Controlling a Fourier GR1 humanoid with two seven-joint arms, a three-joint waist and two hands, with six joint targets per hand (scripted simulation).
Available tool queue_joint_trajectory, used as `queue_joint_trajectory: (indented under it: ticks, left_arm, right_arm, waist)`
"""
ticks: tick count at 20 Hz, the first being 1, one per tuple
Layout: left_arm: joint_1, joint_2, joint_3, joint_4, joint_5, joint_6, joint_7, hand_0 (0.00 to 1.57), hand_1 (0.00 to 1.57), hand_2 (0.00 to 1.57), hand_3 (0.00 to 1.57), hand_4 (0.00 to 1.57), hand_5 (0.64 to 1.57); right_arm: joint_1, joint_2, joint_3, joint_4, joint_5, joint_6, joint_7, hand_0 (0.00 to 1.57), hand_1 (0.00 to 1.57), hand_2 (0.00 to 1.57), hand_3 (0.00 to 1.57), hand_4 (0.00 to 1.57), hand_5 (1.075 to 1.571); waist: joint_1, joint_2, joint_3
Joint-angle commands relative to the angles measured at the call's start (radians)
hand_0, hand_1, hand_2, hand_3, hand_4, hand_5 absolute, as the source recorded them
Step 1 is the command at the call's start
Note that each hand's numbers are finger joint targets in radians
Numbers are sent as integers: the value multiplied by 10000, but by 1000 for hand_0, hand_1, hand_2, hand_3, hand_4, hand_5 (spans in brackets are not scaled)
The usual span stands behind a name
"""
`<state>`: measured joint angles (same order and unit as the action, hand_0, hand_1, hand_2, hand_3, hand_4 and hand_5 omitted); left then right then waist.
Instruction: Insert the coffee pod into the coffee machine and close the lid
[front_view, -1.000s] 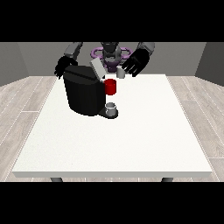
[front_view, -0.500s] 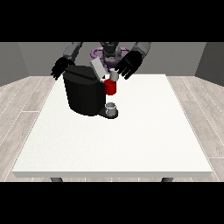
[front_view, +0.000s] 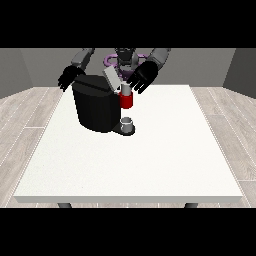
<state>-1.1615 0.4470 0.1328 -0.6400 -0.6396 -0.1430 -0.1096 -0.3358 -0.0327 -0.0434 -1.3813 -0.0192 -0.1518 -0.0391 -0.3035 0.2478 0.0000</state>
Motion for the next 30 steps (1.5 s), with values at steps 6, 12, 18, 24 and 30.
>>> queue_joint_trajectory:
  ticks: [6, 12, 18, 24, 30]
  left_arm:
    - [-225, 171, 69, 158, -124, 82, -341, 1203, 1203, 1272, 1200, 500, 1571]
    - [82, -112, -36, 226, -223, 135, -309, 1164, 1164, 1239, 1182, 492, 1571]
    - [197, 8, 30, 523, -269, -26, -240, 1249, 1249, 1282, 1181, 480, 1571]
    - [39, -78, -82, 383, -330, -168, -495, 1211, 1211, 1239, 1123, 460, 1571]
    - [426, -204, -185, 384, -573, 375, -745, 1118, 1118, 1158, 990, 442, 1571]
  right_arm:
    - [-3, 7, 56, -123, 52, -11, -206, 0, 0, 0, 0, 481, 1571]
    - [-20, -96, -260, -27, -126, -73, -249, 0, 0, 0, 0, 448, 1571]
    - [504, -205, -36, -437, -294, 346, 206, 0, 0, 0, 0, 446, 1571]
    - [199, -141, -162, -151, -74, -57, -135, 0, 0, 0, 0, 366, 1571]
    - [-117, -186, -255, -214, -105, -218, 246, 0, 0, 0, 0, 438, 1571]
  waist:
    - [-24, 428, 0]
    - [224, 263, 1]
    - [-241, -89, -1]
    - [107, 240, 0]
    - [279, 387, -3]
